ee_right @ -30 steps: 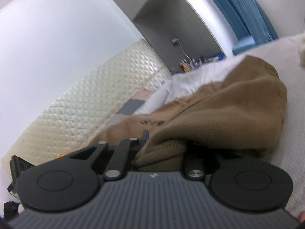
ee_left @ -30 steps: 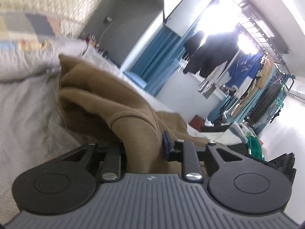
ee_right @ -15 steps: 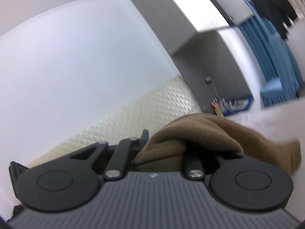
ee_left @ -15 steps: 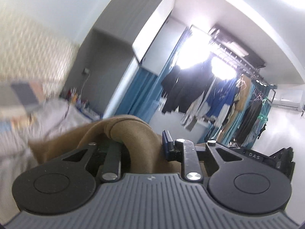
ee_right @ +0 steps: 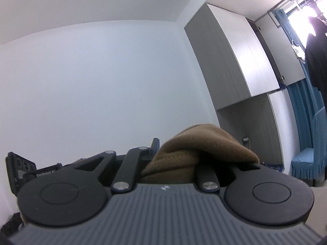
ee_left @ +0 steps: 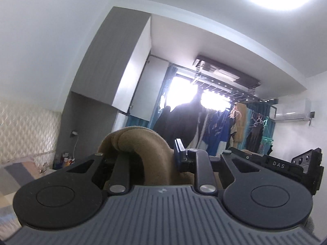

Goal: Fold large clothes

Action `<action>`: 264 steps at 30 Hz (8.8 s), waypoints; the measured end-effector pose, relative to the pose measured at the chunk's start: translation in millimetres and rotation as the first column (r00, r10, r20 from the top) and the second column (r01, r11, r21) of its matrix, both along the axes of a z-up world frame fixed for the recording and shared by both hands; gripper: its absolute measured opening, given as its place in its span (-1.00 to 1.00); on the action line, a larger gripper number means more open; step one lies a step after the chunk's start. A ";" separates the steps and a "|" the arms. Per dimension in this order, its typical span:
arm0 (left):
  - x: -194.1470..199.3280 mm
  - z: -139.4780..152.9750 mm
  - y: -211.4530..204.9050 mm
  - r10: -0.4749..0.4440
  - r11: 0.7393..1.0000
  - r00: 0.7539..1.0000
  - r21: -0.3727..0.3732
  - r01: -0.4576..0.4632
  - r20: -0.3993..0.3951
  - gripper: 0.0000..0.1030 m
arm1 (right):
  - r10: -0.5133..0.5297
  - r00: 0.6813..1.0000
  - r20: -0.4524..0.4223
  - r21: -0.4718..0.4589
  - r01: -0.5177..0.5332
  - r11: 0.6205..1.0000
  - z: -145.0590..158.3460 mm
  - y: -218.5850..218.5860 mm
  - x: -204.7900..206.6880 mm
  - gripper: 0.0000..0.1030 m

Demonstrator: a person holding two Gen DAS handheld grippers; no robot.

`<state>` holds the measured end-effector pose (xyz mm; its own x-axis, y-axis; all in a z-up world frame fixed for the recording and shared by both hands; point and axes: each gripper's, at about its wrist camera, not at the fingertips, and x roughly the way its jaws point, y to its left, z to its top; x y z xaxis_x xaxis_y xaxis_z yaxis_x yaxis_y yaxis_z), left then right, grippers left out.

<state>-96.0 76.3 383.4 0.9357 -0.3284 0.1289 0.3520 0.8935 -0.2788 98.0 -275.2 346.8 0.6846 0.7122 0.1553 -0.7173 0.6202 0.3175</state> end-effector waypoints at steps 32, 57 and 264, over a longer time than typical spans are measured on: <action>650.4 -345.1 23.9 0.131 0.991 0.779 0.075 -0.108 -0.613 -0.46 | -0.314 0.791 -0.525 -0.253 0.207 0.945 -351.9 79.6 514.9 -0.62; 782.9 -497.7 24.6 0.116 0.977 0.646 0.204 0.063 -0.754 0.17 | -0.397 0.649 -0.649 -0.437 0.110 0.893 -485.0 98.5 596.1 -0.37; 271.3 -538.1 -39.4 0.237 0.971 0.573 0.189 -0.143 -0.785 -0.34 | -0.401 0.769 -0.498 -0.741 -0.137 0.657 -481.3 121.9 140.9 -0.39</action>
<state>175.3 36.9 -154.7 0.6871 -0.0966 -0.7201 -0.1515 0.9503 -0.2721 238.9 -153.3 -134.5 0.5260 0.2923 -0.7987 -0.4379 0.8981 0.0403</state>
